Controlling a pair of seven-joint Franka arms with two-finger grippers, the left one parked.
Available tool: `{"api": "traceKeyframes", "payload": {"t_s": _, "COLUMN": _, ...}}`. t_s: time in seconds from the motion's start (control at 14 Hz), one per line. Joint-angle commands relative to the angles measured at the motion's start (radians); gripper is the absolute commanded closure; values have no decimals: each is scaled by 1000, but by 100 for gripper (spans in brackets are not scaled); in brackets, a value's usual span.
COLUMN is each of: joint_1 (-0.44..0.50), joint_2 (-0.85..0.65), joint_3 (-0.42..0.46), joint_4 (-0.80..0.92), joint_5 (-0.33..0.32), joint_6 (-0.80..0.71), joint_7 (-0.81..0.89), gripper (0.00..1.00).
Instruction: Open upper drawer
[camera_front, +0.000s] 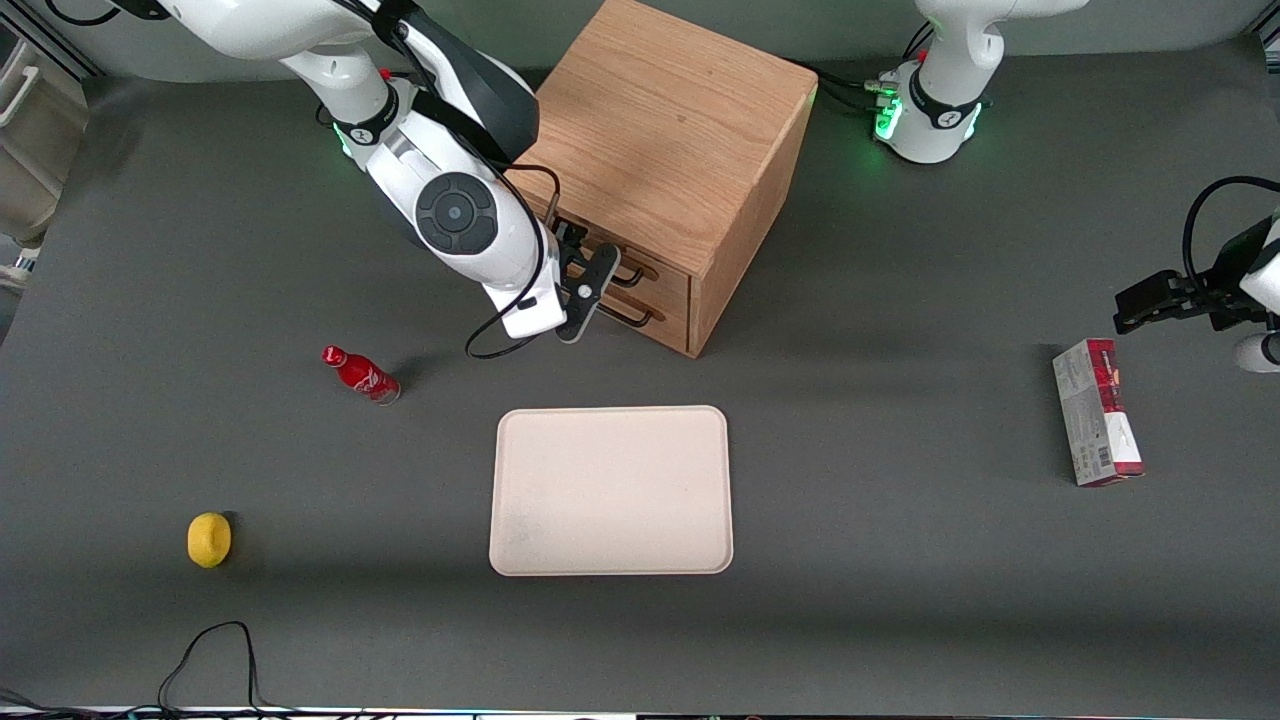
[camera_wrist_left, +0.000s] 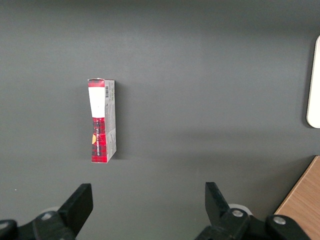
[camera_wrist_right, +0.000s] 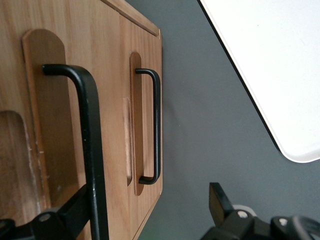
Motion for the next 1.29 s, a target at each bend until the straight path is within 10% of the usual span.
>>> {"api": "traceKeyframes", "payload": {"t_s": 0.0, "joint_1": 1, "joint_2": 26, "joint_3": -3, "joint_4": 1, "joint_5": -41, "joint_6": 36, "joint_7": -24, "gripper": 0}}
{"api": "traceKeyframes", "payload": {"t_s": 1.21, "joint_1": -10, "joint_2": 110, "joint_3": -185, "joint_4": 205, "joint_5": -67, "joint_6": 29, "joint_7": -208, "gripper": 0}}
